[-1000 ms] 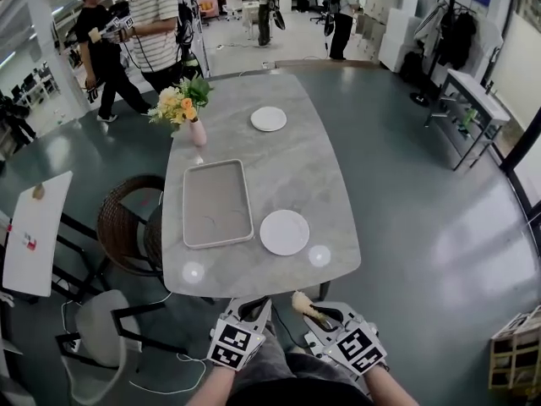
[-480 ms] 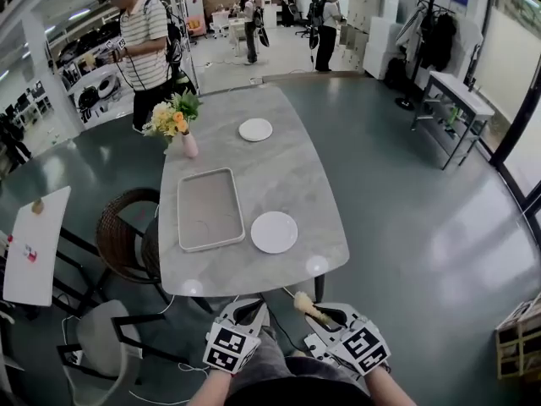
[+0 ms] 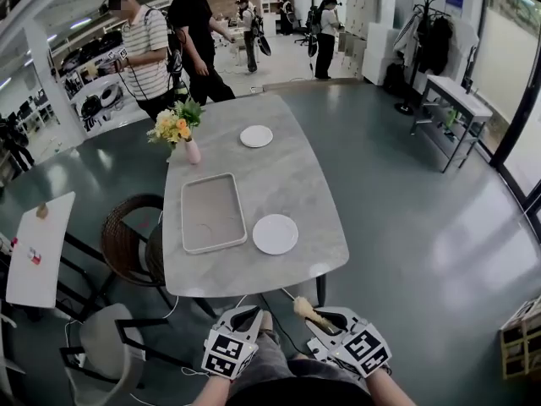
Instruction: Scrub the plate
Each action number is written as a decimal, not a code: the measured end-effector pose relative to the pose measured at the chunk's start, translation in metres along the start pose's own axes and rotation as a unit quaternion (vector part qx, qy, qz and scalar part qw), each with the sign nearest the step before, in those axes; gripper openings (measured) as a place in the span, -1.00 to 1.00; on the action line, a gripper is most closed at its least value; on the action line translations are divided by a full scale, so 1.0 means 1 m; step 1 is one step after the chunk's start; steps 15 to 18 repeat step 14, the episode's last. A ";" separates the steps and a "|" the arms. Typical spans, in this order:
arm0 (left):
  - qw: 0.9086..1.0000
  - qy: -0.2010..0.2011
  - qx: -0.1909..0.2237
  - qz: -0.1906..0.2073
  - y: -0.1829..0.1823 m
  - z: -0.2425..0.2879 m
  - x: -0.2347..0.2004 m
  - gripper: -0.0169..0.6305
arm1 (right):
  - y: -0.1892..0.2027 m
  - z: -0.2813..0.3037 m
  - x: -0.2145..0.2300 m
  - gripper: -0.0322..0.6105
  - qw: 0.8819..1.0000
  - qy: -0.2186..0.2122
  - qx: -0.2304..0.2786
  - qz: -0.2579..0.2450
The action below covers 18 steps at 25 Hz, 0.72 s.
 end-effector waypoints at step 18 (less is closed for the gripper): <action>1.000 -0.007 -0.003 0.008 -0.001 -0.007 0.012 -0.91 | 0.002 -0.010 -0.006 -0.66 1.000 -0.009 0.018 0.006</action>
Point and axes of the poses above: the fingertips, and each gripper's own axes: z forward along the fingers, x to its right, y out of its underside, the point moved 6 cm from there along -z, backward along the fingers, and after that the axes turned 2 degrees about -x, right-handed, at the moved point
